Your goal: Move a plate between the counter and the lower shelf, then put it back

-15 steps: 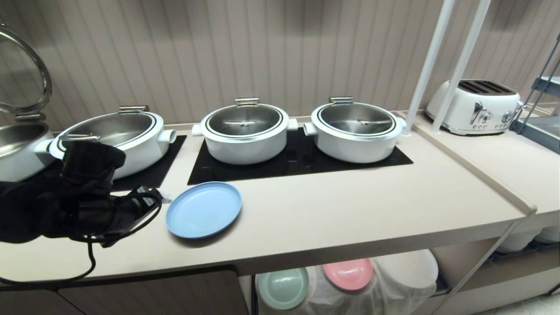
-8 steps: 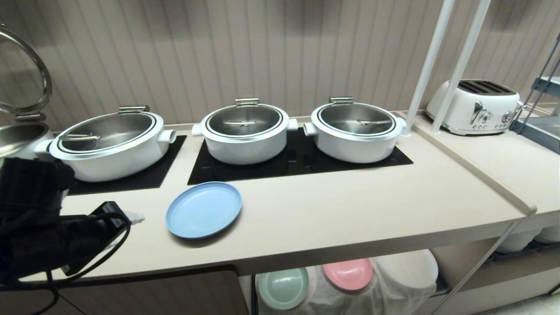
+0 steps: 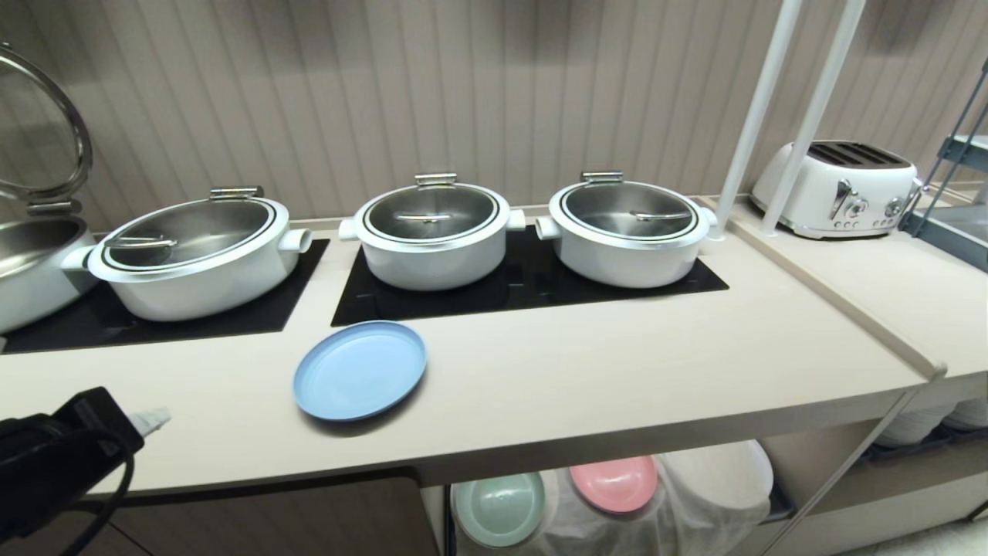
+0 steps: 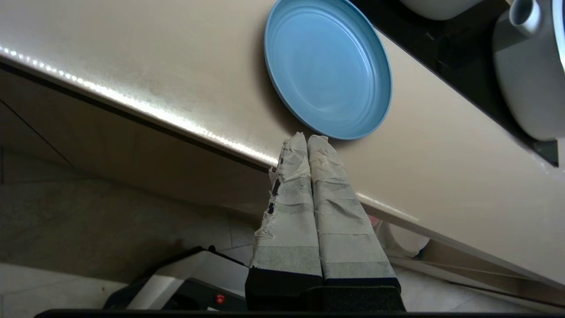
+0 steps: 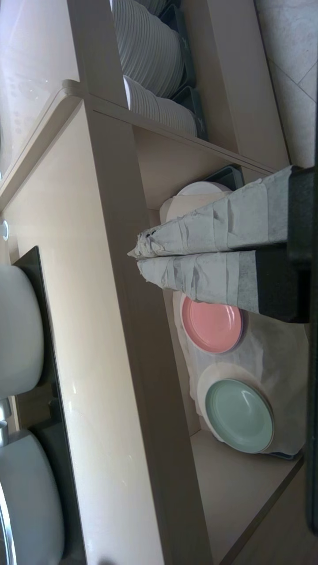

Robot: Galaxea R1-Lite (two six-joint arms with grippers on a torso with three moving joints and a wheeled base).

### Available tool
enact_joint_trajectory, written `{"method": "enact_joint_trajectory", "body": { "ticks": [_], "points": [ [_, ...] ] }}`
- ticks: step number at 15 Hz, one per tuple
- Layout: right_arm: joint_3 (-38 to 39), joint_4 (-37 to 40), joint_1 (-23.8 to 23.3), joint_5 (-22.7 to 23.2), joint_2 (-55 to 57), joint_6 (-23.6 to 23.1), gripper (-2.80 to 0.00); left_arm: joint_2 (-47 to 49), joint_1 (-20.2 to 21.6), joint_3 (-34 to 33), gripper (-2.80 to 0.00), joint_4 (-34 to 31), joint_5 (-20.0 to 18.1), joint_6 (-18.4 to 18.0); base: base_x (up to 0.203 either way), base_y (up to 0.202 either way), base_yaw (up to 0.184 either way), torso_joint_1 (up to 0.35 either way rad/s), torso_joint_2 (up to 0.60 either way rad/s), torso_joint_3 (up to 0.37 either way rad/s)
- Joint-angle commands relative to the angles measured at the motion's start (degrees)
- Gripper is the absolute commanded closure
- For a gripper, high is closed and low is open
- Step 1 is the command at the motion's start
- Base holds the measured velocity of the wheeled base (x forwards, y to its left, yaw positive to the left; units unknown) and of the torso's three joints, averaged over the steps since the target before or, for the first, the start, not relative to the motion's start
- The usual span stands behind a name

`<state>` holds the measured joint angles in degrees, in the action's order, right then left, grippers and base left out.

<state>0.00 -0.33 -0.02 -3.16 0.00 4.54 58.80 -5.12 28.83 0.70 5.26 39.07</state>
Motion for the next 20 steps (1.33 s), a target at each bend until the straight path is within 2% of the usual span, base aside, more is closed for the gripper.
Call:
{"method": "enact_joint_trajectory", "body": {
  "ticks": [1, 4, 6, 9, 12, 14, 16, 20],
  "points": [
    [0.0, -0.02, 0.02, -0.08, 0.0, 0.03, 0.0, -6.78, -0.04, -1.68, 0.0, 0.04, 0.07, -4.93, 0.0, 0.0, 0.0, 0.0, 0.0, 0.0],
    [0.0, -0.02, 0.02, -0.01, 0.0, 0.03, 0.0, -15.67, -0.93, -5.87, 0.0, 0.05, 0.18, -14.95, 0.0, 0.0, 0.0, 0.0, 0.0, 0.0],
    [0.0, -0.02, 0.02, -0.01, 0.0, 0.03, 0.0, -22.33, -1.15, -10.25, 0.0, 0.36, -0.12, -22.88, 0.0, 0.0, 0.0, 0.0, 0.0, 0.0],
    [0.0, -0.02, -0.05, -0.01, 0.0, 0.03, 0.0, -33.7, 1.64, -19.64, 0.0, 2.18, -0.95, -31.25, 0.0, 0.0, 0.0, 0.0, 0.0, 0.0],
    [0.0, -0.02, 0.02, -0.01, 0.0, 0.03, 0.0, -43.51, 7.19, -28.13, 0.0, 7.9, -1.84, -36.0, 0.0, 0.0, 0.0, 0.0, 0.0, 0.0],
    [0.0, -0.02, 0.02, -0.01, 0.0, 0.03, 0.0, -46.78, 6.72, -28.77, 0.0, 8.18, -2.19, -37.69, 0.0, 0.0, 0.0, 0.0, 0.0, 0.0],
    [0.0, -0.02, -0.06, -0.01, 0.0, 0.03, 0.0, -51.08, 5.87, -28.82, 0.0, 5.52, -2.53, -41.87, 0.0, 0.0, 0.0, 0.0, 0.0, 0.0],
    [0.0, -0.02, 0.02, -0.01, 0.0, 0.03, 0.0, -58.73, 5.22, -28.83, 0.0, 1.48, -5.95, -43.53, 0.0, 0.0, 0.0, 0.0, 0.0, 0.0]
  ]
}}
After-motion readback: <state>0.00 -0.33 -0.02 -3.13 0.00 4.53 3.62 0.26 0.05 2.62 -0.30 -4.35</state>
